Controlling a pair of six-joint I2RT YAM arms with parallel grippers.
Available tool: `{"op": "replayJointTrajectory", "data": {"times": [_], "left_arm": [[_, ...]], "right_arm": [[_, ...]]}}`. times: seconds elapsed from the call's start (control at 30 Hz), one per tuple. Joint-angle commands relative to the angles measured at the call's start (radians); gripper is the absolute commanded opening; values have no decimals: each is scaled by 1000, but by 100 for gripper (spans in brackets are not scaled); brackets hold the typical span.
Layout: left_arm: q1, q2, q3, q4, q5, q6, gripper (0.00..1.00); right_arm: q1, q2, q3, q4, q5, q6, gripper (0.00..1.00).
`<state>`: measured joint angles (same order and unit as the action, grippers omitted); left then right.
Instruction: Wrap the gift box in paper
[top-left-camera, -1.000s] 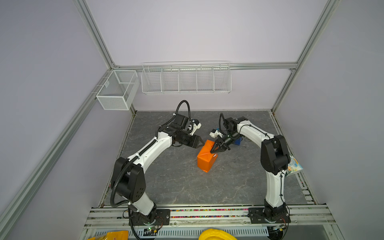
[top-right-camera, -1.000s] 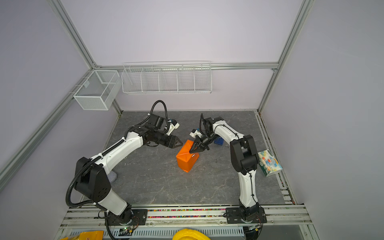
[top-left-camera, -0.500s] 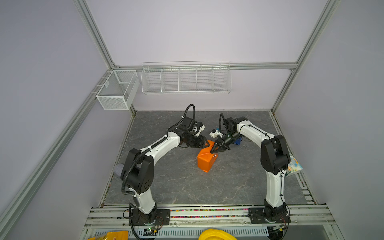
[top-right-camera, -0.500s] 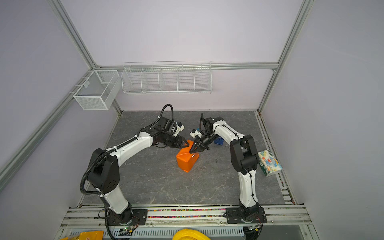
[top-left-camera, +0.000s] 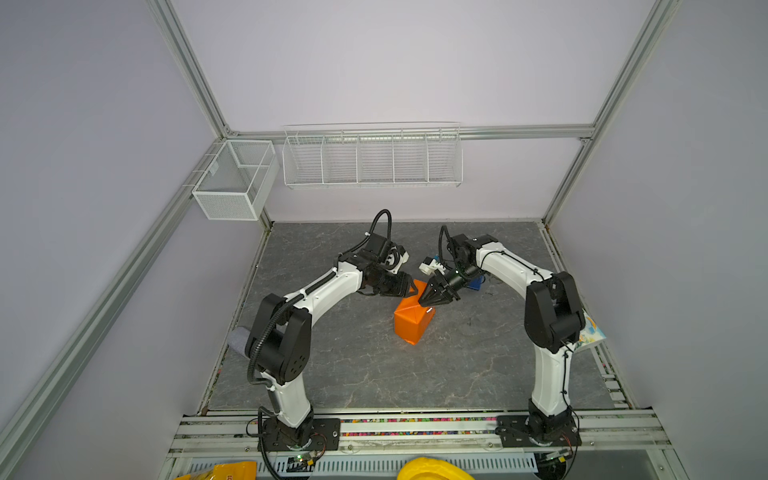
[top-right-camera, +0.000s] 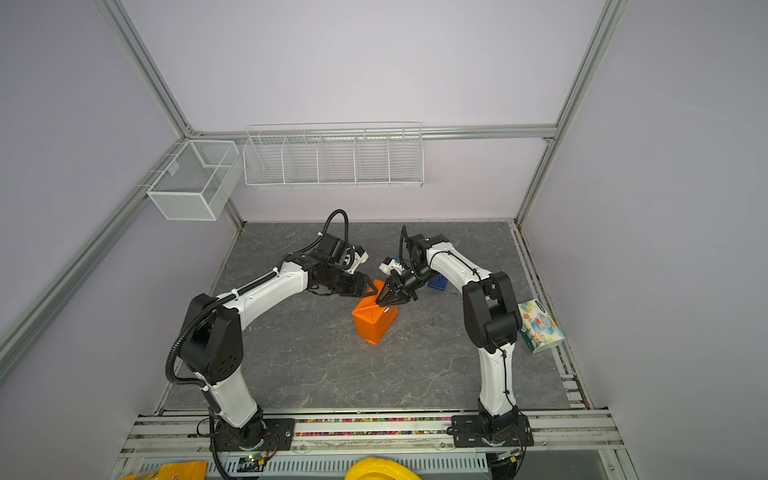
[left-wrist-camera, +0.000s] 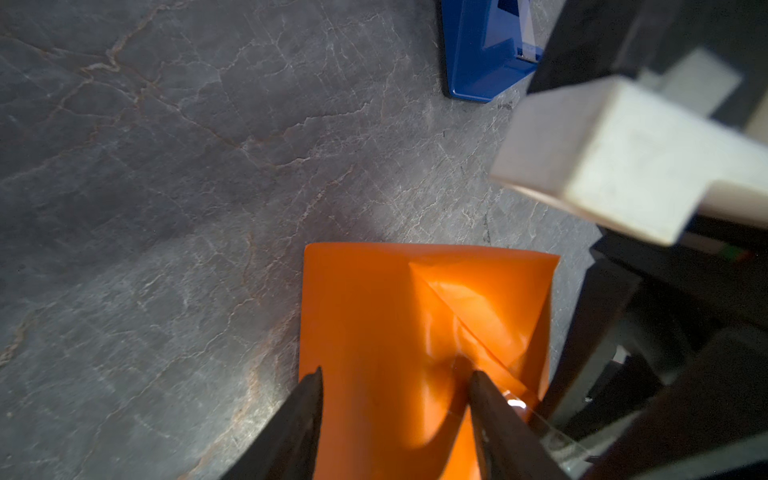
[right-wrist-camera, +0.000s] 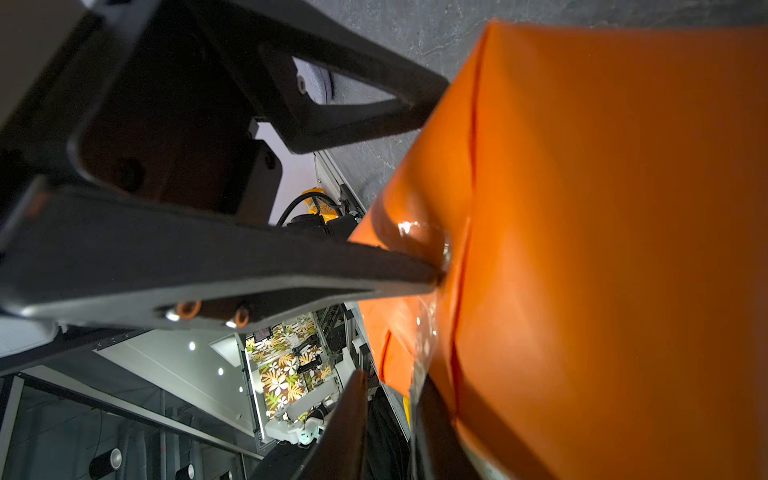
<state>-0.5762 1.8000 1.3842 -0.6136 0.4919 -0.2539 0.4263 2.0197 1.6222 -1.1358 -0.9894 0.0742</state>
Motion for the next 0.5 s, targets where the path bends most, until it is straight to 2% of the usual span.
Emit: {"op": "replayJointTrajectory", "data": {"times": [0.0,0.13,0.3,0.47], "left_arm": [[1,53,-7,-77,-87,12,55],[1,55,-4,-80,-82,12,55],[-1,63,11,-94,-80,21,55],[-3,70,18,-107,-83,29,55]], "right_arm": [[3,-52,-64,22,52,31,22],[-3,-83,-117,40,62,42,20],[-8,-113,-161,59,85,60,10],[-12,-139,-199,75,101,74,7]]}}
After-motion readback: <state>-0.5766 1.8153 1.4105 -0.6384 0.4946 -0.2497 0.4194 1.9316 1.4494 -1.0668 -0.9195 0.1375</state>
